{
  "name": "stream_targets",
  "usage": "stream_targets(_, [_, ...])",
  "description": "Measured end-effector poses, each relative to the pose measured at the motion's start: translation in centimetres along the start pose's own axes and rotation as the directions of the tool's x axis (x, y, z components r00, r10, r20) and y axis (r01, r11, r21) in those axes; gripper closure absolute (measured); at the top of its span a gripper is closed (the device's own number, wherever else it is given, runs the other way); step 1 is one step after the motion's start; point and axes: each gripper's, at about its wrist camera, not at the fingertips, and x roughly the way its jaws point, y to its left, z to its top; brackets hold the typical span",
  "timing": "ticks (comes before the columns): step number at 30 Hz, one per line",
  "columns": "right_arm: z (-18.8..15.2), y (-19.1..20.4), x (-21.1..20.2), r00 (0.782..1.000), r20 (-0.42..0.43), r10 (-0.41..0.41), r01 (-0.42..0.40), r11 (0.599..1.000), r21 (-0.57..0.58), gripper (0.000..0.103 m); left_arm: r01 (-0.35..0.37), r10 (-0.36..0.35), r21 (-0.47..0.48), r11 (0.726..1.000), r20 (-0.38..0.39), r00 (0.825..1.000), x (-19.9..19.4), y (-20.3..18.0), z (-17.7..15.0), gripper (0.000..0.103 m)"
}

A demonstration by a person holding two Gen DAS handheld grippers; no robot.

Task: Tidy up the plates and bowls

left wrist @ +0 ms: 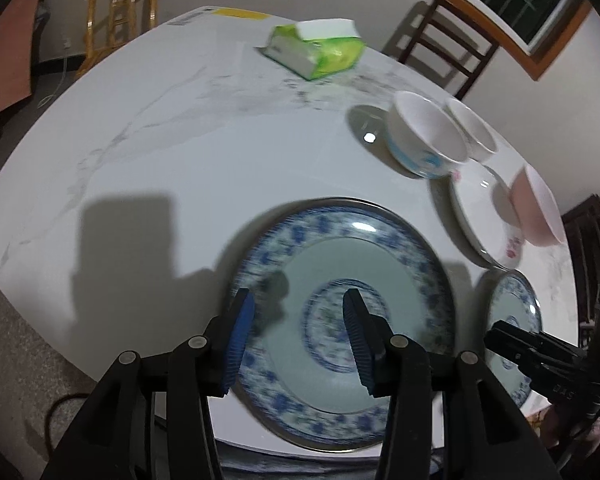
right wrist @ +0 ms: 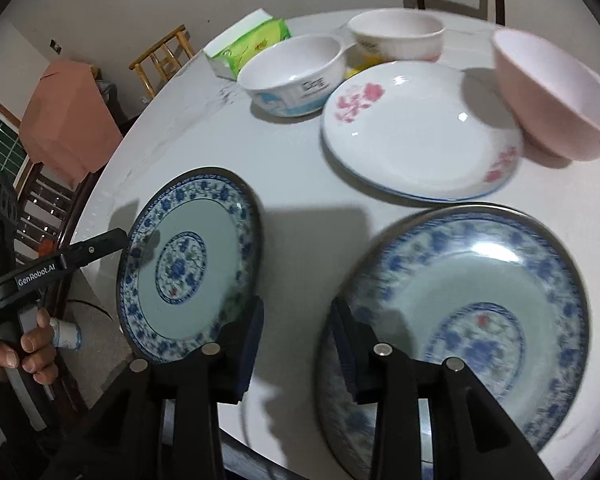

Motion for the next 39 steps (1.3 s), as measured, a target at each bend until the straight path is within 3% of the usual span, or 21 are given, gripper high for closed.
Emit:
stream_targets(12, [-2.1,-4.8,-4.8,0.993,0.021,-0.117,0.117,0.993,0.002,0.068,0.093,-0.088,0.102,0.99,-0.044,0.995,0.8,-6.9,-1.4,0.06])
stream_targets(21, [-3.6,-9.9,-7.3,0.985,0.033,-0.168,0.163,0.979,0.12,0.068,0.131,-0.12,0.155,0.979,-0.078,0.99,1.8,-11.1,-2.0,0.06])
stream_targets(32, [-4.7,-14.6,-8.1,0.985,0.03,-0.167,0.157,0.966,0.206,0.068,0.205,-0.183,0.163,0.965,-0.139,0.973,3.3,-14.6,-2.9,0.06])
stream_targets(39, [-5.2,-16.4,-8.2,0.992,0.058,-0.114,0.099,0.971,0.219,0.068,0.264,-0.239,0.169,0.95,-0.153,0.959,3.8,-15.8,-3.8,0.06])
